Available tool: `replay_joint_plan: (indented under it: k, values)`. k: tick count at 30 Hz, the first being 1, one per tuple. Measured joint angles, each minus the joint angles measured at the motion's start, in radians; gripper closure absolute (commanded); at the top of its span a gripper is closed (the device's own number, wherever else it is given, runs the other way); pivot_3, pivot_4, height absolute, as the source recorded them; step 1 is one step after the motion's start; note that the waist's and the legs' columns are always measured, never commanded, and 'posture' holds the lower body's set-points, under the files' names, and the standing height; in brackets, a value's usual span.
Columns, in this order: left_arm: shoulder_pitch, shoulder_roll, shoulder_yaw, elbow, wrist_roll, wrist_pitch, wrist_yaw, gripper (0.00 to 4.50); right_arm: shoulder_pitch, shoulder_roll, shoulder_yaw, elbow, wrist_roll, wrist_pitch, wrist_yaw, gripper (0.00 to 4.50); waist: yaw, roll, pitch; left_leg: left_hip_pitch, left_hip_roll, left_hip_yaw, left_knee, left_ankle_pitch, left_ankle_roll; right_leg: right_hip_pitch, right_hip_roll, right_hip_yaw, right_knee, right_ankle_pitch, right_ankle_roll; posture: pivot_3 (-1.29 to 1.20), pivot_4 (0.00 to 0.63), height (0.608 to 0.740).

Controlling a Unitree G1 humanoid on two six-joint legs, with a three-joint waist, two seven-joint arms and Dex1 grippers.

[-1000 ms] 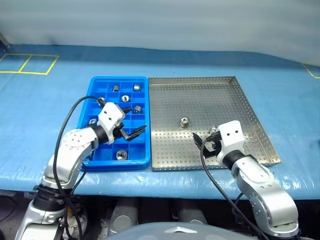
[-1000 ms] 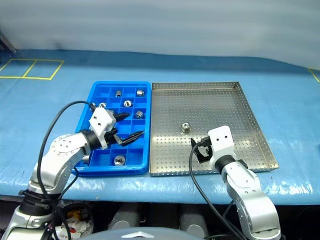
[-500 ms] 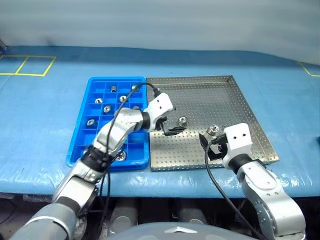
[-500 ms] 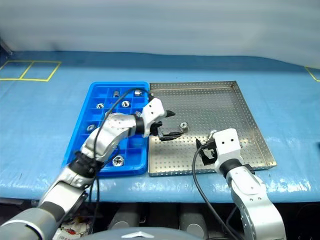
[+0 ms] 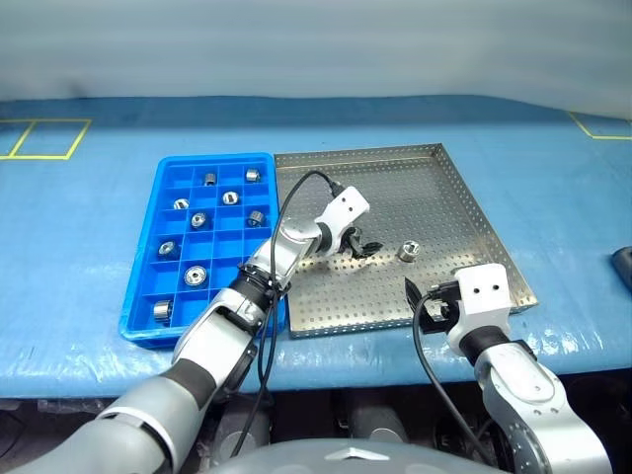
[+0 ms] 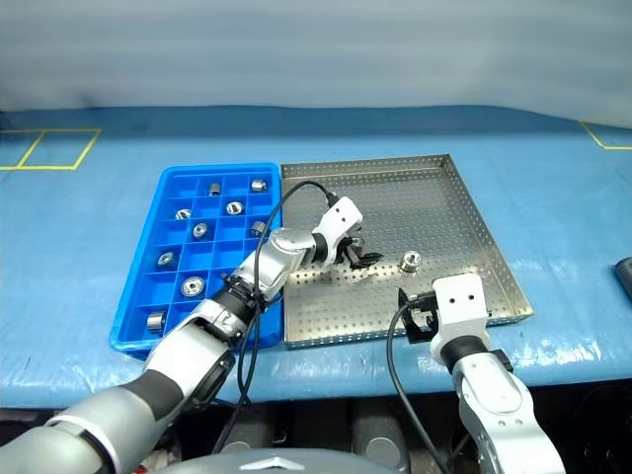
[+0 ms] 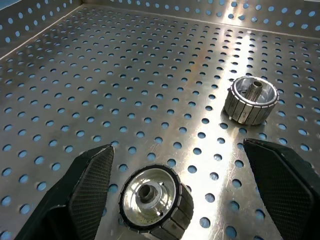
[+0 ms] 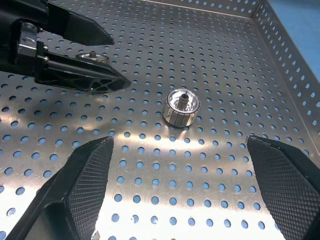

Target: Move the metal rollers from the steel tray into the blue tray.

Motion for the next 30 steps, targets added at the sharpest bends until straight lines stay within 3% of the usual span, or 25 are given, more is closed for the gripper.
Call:
replay_joint_plan:
  k: [7,13,19,25,30]
  values:
    - [-0.008,-0.007,0.034,0.076,0.037,-0.002,0.060,2.79,0.006,0.007,-0.002,-0.012,-0.010,0.000,-0.001,0.00,-0.003,0.000,0.000,0.000,0.000,0.000,0.000,0.000,0.000,0.000,0.000,0.000,0.000,0.000,0.001,-0.11,0.150,0.740]
    - [0.016,0.015,0.049,0.004,0.033,0.039,0.007,2.79,-0.021,0.009,-0.002,-0.010,-0.011,0.000,0.002,0.00,-0.001,0.000,0.000,0.000,0.000,0.000,0.000,0.000,0.000,-0.001,0.000,0.001,0.000,0.000,0.000,-0.08,0.150,0.740]
    - [0.090,0.034,0.206,-0.366,-0.114,0.177,0.015,2.79,-0.068,0.008,0.018,0.010,-0.010,0.003,0.009,0.00,-0.001,0.000,0.000,0.000,0.001,0.000,-0.001,0.000,0.000,-0.001,0.000,0.001,0.000,0.001,0.001,-0.03,0.150,0.740]
    - [0.306,0.187,0.287,-0.781,-0.157,0.234,0.059,2.79,-0.123,0.006,0.054,0.057,-0.011,0.003,0.023,0.00,0.000,0.002,-0.001,0.004,0.002,0.001,-0.003,0.000,0.000,0.000,0.001,0.003,0.002,0.003,0.004,0.02,0.150,0.740]
    - [0.510,0.288,0.313,-0.991,-0.101,0.278,0.160,2.79,-0.176,0.003,0.117,0.098,-0.015,-0.003,0.031,0.00,0.027,0.001,-0.001,0.003,0.002,0.001,-0.001,0.001,0.001,0.001,-0.001,0.003,0.002,0.001,0.000,0.08,0.150,0.740]
